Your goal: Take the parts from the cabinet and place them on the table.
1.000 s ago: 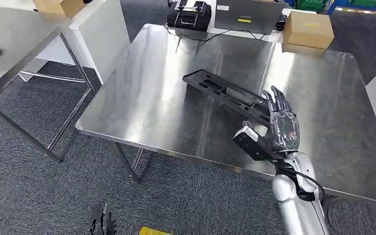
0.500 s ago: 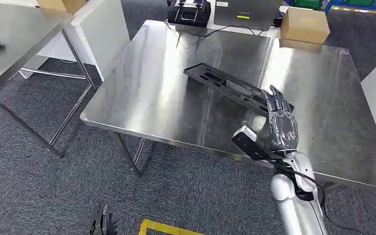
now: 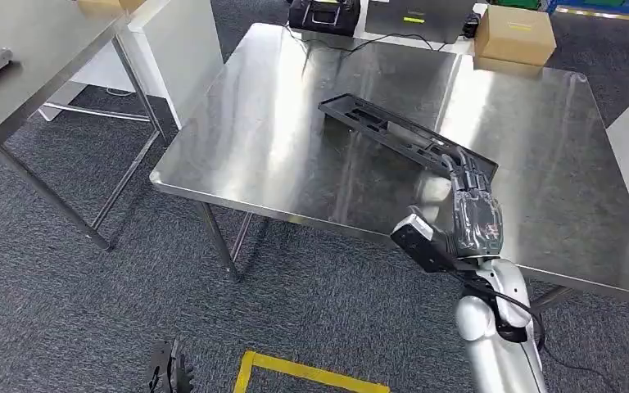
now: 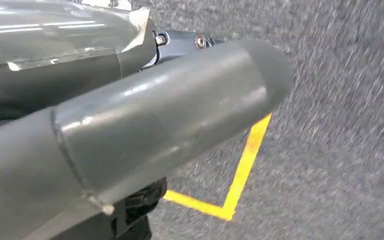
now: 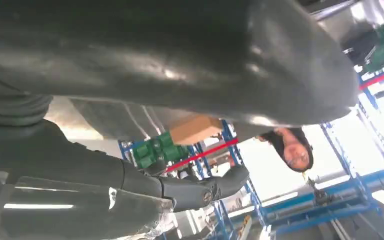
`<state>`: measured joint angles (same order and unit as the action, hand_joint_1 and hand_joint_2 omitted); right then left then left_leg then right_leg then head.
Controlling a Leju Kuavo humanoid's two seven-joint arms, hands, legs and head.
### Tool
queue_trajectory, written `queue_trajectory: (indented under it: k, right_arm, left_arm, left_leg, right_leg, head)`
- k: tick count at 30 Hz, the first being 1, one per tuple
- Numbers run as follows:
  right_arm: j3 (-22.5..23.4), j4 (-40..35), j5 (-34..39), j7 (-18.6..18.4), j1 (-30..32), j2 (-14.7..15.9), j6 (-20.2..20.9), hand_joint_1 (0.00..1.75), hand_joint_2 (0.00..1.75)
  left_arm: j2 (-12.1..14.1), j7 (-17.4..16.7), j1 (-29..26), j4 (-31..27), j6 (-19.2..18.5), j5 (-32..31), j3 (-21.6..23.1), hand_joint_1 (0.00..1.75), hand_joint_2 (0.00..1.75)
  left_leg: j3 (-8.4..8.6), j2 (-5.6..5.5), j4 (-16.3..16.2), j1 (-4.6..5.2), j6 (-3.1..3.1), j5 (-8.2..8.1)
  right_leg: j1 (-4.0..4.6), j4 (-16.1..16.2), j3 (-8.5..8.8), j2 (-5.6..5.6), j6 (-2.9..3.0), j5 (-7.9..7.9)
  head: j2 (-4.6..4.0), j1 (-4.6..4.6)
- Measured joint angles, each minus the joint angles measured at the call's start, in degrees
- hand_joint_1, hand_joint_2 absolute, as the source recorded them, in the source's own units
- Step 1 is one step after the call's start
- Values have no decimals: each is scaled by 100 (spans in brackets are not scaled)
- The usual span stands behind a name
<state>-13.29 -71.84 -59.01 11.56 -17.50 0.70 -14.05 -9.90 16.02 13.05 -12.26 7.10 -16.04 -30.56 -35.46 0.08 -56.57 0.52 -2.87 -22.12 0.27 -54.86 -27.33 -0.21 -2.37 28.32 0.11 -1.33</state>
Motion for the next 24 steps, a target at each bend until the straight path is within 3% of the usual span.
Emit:
queue_trajectory:
  k: [3,4,5,6,7,8,10,11,12,13,14,16,17,18,20,21,22,23,24]
  right_arm:
    - [0,0,-2,0,1,0,0,0,0]
    - [11,-11,-13,4,14,-2,0,0,0]
    - [20,-33,-13,7,24,-48,0,0,0]
    - [20,-33,-17,9,36,-59,0,0,0]
    - [20,-33,-35,9,49,-59,0,0,0]
    - [20,-33,-48,9,70,-61,0,0,0]
    - [20,-52,-74,7,127,-70,0,0,0]
    - [20,-92,-90,-13,175,-79,4,0,0]
    - [20,-169,-90,-39,243,-79,11,0,0]
    - [20,-242,-81,-68,322,-89,22,0,0]
    - [22,-312,-22,-89,432,-98,20,0,0]
    - [68,-411,123,-127,700,-109,22,0,0]
    - [122,-439,209,-131,835,-111,22,0,0]
    - [168,-457,277,-133,957,-129,22,0,0]
    - [278,-470,396,-125,1180,-157,17,0,0]
    - [354,-470,435,-120,1301,-186,17,0,0]
    - [420,-470,459,-118,1419,-217,17,0,0]
    - [489,-470,483,-120,1518,-253,17,0,0]
    - [540,-470,490,-136,1573,-284,18,0,0]
  left_arm:
    - [2,0,1,0,2,0,0,0,0]
    - [-11,-9,-7,0,2,2,0,0,0]
    - [4,-9,-5,0,2,2,0,0,0]
    - [15,-9,-10,0,4,2,0,0,0]
    - [20,-9,-12,0,4,2,0,0,0]
    - [24,-9,-12,0,4,2,0,0,0]
    - [33,-9,-10,0,11,17,0,0,0]
    - [33,-9,-9,0,11,22,-2,0,0]
    - [13,-4,-2,0,11,31,-2,0,0]
    - [20,9,-6,0,11,44,-4,0,0]
    - [31,15,-24,0,11,66,-9,0,0]
    - [31,24,-39,2,20,72,-13,0,0]
    - [33,26,-34,0,20,72,-13,0,0]
    - [39,28,-30,0,20,72,-13,0,0]
    - [39,28,-34,0,28,72,-13,0,0]
    - [39,28,-48,0,37,72,-13,0,0]
    - [42,28,-65,0,39,72,-15,0,0]
    - [42,28,-81,0,53,70,-15,0,0]
    - [44,28,-90,0,55,70,-15,0,0]
  left_leg:
    - [0,0,0,-2,5,3]
    - [3,4,43,-28,68,73]
    - [-280,-26,-690,-60,220,-714]
    - [-548,-25,-1557,-101,301,-1125]
    - [-570,-23,-1762,-127,328,-1105]
    - [-450,-23,-1672,-158,356,-950]
    - [117,-18,-867,-216,422,-541]
    - [465,-21,-314,-250,464,-452]
    - [617,-57,-96,-202,481,-583]
    - [591,-87,-32,-195,422,-561]
    - [554,-91,-38,-180,420,-562]
    - [509,-89,-52,-152,332,-521]
    - [483,-77,-29,-188,242,-472]
    - [429,-76,-30,-178,159,-434]
    - [301,-63,-30,-156,40,-352]
    - [238,-56,-30,-141,3,-307]
    - [173,-53,-33,-129,-8,-259]
    - [109,-48,-35,-117,-6,-208]
    - [54,-45,-36,-108,-1,-165]
  right_leg:
    - [2,0,-3,1,5,-4]
    - [28,17,-28,4,64,-44]
    - [-105,131,-177,-26,232,-282]
    - [-105,113,-300,-27,221,-370]
    - [-118,95,-366,-29,198,-405]
    - [-129,73,-422,-28,175,-434]
    - [-183,8,-505,-26,129,-462]
    - [-184,-35,-530,-27,114,-468]
    - [-167,-45,-591,-29,79,-490]
    - [-146,-61,-617,-34,31,-525]
    - [-132,-73,-620,-32,-12,-554]
    - [-152,-57,-637,-35,-82,-601]
    - [-187,-122,-701,-33,-85,-490]
    - [-179,-358,-832,-29,-53,-275]
    - [-177,-1276,-1178,-16,14,242]
    - [-175,-1699,-1311,-8,15,420]
    - [-171,-1979,-1359,-6,-20,472]
    - [-171,-1973,-1263,-6,-70,381]
    - [-170,-1726,-1056,-6,-115,228]
  head:
    - [0,4]
    - [0,9]
    - [0,-42]
    - [0,-44]
    - [0,-48]
    - [0,-48]
    - [0,-48]
    - [0,-53]
    - [0,-82]
    - [0,-76]
    - [0,-81]
    - [0,-85]
    - [0,-79]
    - [0,-53]
    - [0,-28]
    - [0,-24]
    - [0,-20]
    - [0,-20]
    - [0,-20]
